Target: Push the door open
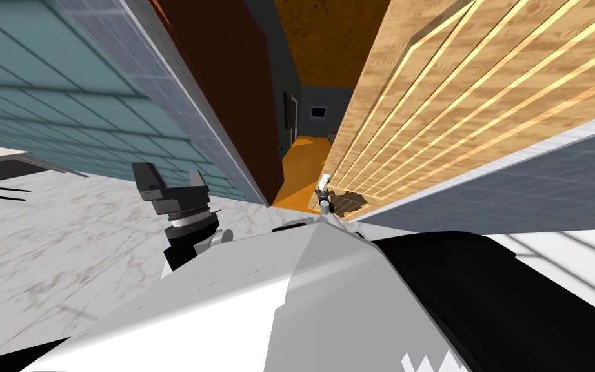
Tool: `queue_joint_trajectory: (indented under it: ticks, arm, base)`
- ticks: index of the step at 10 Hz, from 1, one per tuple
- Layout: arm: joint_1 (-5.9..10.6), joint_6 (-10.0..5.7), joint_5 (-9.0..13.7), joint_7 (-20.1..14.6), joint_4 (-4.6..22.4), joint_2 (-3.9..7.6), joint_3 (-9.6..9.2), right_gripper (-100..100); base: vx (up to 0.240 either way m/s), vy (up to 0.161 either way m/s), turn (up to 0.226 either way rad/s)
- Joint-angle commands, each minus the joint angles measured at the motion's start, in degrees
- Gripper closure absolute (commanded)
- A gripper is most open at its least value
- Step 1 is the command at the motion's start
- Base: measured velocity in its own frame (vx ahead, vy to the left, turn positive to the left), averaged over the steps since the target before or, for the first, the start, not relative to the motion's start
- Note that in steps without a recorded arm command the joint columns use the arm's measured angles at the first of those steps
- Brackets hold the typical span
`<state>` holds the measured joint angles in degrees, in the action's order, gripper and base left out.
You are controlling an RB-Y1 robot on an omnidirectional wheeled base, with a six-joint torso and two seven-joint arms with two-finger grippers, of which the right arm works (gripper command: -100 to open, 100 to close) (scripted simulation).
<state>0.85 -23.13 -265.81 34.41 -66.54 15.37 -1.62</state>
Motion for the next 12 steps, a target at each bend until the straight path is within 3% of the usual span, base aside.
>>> queue_joint_trajectory:
  ticks: [1,2,3,8,12]
  arm:
    - [0.77,-1.78,-2.9,2.4,0.7,0.61,0.07,-100]
    - [1.28,-2.84,-4.8,4.0,1.1,1.01,0.12,-100]
    - [1.28,-2.84,-5.5,4.0,1.1,1.01,0.12,-100]
    - [3.38,-7.21,-13.7,10.2,3.0,2.63,0.34,-100]
    - [4.47,-9.48,-18.0,13.5,3.9,3.46,0.46,-100]
  base:
    - [-0.083,0.023,0.101]
    - [-0.085,0.025,0.088]
    - [-0.065,0.017,0.029]
    - [-0.078,0.019,0.071]
    - [-0.072,0.03,0.048]
